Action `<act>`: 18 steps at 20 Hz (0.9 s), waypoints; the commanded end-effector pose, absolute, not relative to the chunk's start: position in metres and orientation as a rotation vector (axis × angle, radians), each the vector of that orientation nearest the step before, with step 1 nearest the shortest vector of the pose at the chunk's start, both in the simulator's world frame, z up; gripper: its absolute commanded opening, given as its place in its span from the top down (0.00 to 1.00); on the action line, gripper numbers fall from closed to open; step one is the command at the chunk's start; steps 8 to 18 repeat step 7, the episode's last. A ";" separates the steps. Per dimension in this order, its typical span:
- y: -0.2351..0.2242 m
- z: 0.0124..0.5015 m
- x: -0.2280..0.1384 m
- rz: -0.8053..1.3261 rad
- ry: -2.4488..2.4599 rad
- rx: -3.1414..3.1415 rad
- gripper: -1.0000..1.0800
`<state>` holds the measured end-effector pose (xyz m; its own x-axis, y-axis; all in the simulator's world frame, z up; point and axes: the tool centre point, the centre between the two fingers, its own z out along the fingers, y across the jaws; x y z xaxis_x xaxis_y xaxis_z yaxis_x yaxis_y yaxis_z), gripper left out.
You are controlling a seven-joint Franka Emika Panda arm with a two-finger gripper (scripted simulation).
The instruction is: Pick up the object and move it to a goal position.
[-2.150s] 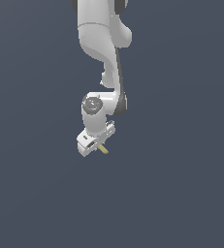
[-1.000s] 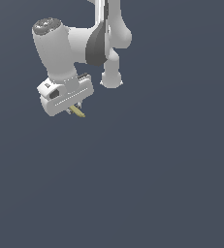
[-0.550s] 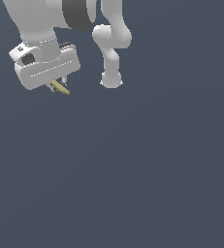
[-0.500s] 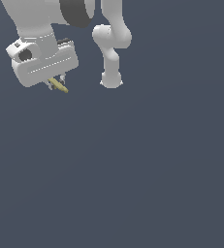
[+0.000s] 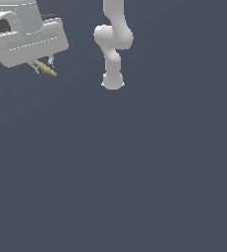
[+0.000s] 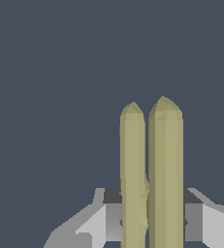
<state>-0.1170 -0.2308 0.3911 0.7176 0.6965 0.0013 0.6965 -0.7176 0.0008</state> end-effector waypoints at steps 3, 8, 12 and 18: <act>-0.236 0.400 -0.119 0.000 1.181 2.911 1.00; -0.236 0.400 -0.118 0.000 1.181 2.911 1.00; -0.236 0.400 -0.118 0.000 1.181 2.911 1.00; -0.236 0.400 -0.118 0.000 1.181 2.911 1.00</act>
